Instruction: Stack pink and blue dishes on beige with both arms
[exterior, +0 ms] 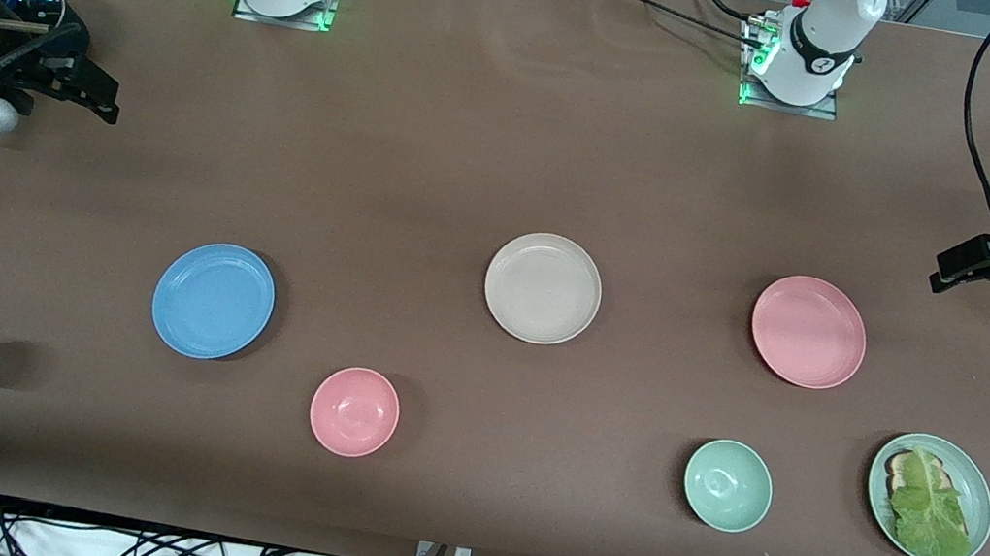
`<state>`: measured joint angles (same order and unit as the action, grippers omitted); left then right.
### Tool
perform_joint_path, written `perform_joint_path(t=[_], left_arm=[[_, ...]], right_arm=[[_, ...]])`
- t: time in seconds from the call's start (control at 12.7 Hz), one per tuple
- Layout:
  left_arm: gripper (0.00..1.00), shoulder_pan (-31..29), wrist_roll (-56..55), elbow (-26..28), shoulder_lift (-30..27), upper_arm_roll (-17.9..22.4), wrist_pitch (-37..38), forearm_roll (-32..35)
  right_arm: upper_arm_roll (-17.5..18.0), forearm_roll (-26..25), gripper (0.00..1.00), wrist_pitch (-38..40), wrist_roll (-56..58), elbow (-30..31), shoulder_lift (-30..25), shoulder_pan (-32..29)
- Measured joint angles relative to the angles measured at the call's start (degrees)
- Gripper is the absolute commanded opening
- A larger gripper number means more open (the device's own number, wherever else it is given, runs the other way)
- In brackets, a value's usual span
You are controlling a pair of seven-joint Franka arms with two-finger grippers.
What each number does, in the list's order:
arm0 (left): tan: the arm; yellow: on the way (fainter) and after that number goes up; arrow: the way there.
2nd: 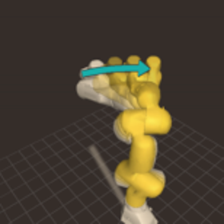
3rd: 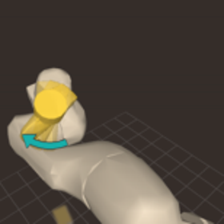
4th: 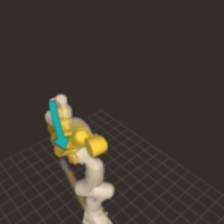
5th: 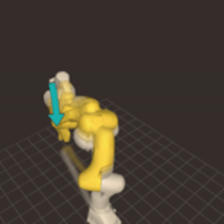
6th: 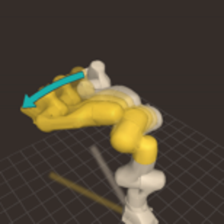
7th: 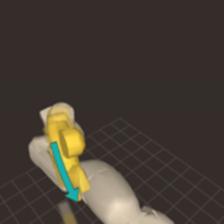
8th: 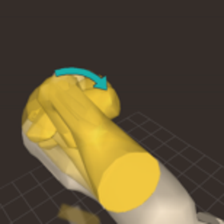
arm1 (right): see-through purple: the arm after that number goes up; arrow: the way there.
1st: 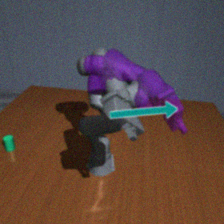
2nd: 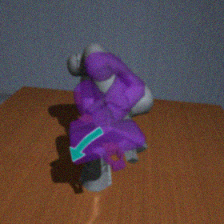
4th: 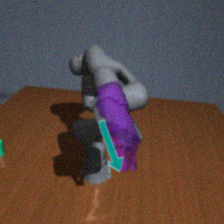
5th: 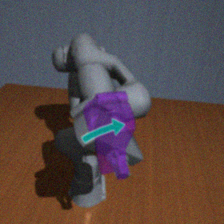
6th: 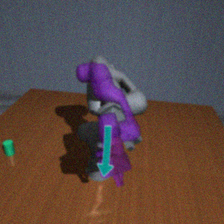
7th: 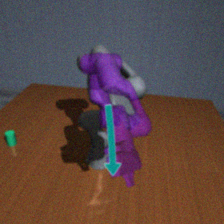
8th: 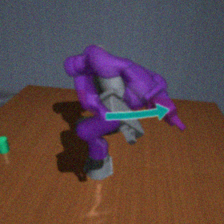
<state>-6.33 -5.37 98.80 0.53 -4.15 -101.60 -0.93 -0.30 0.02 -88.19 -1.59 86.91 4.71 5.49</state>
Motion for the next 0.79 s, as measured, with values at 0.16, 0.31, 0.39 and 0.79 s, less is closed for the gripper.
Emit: perform_joint_path(t=[0.16, 0.31, 0.39, 0.79], left_arm=[[1.0, 0.0, 0.0, 0.0, 0.0, 0.0, 0.1, 0.0], [1.0, 0.0, 0.0, 0.0, 0.0, -0.1, 0.2, 0.0], [1.0, 0.0, 0.0, 0.0, 0.0, -0.2, 0.2, 0.0], [1.0, 0.0, 0.0, 0.0, 0.0, -0.3, 0.3, 0.0]], right_arm=[[0.0, 0.0, 1.0, -0.3, -0.4, 0.0, 0.1, 0.0], [0.0, 0.0, 1.0, -0.7, -0.5, 0.0, 0.1, 0.0], [0.0, 0.0, 1.0, -0.8, -0.5, 0.0, 0.1, 0.0], [0.0, 0.0, 1.0, -1.4, -0.6, 0.0, 0.1, 0.0]])
